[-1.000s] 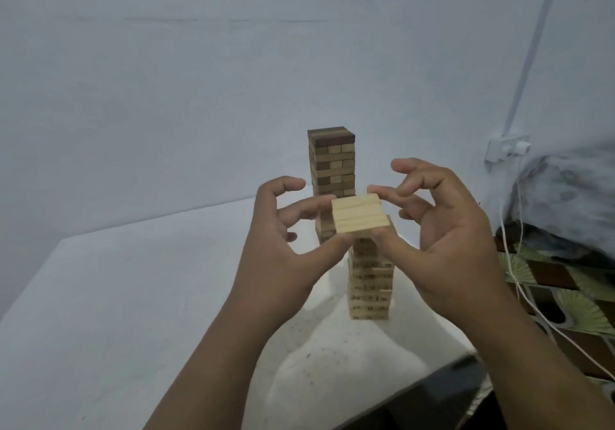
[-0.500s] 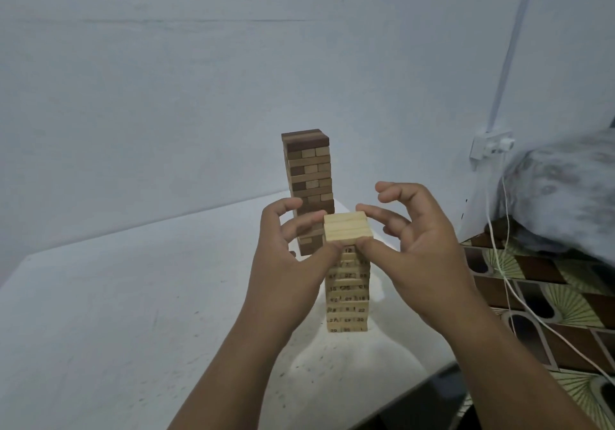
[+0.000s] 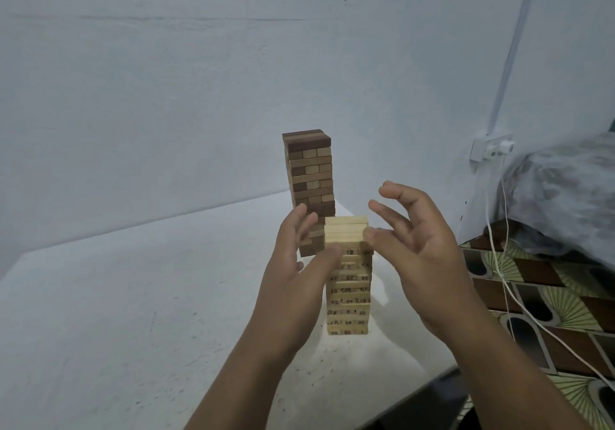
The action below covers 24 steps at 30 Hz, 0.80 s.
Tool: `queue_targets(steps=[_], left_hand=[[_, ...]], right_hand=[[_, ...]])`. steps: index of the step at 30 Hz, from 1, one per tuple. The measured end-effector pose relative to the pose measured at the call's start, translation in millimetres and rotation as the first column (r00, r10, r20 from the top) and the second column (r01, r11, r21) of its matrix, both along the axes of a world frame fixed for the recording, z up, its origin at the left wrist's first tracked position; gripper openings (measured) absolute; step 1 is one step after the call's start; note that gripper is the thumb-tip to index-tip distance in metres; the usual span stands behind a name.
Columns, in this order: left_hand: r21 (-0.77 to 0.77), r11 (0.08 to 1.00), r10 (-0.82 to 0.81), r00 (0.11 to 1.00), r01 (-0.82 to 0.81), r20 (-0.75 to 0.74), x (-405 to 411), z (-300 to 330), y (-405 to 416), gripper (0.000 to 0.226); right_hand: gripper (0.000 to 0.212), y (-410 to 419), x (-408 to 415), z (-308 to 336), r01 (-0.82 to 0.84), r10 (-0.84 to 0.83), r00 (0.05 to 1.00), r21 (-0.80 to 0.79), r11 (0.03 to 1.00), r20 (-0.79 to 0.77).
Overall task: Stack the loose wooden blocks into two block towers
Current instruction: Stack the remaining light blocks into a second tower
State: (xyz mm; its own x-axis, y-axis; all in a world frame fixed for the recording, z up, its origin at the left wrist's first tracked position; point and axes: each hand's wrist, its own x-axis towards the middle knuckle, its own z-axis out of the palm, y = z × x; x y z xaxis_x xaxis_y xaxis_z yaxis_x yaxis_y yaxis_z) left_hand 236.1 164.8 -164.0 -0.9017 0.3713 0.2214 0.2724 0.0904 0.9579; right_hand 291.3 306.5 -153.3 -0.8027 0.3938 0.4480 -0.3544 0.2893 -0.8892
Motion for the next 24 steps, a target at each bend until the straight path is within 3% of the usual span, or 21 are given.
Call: queue_targets(steps=[4,7,10,15,24], left_hand=[[-0.006,0.999,-0.041,0.998,0.042,0.046,7.9,0.4,6.1,0.041],[-0.041,0.999,-0.019,0.999,0.021,0.051,11.1,-6.2,13.4,0.056],[-0.082,0.996,0.036,0.997,-0.03,0.073,14.1,-9.6,17.9,0.07],[-0.113,0.993,0.041,0.996,-0.032,0.075,14.3,-9.4,19.5,0.071],[-0.13,0.991,0.025,0.996,-0.013,0.09,15.1,-5.6,20.8,0.074]], right_hand=[[0.043,-10.4,3.3,1.9,0.028,-0.025,0.984,-0.017,0.999,0.179],[0.054,-18.2,1.0,-3.9,0.0,-0.013,0.963,0.05,0.999,0.268],[0.034,-25.5,-2.5,-7.5,-0.026,0.002,0.957,0.076,0.997,0.291],[0.063,-27.6,-5.7,-12.0,-0.003,-0.022,0.953,0.085,0.996,0.302],[0.061,-30.1,-5.8,-12.2,0.007,-0.023,0.942,0.047,0.999,0.335]])
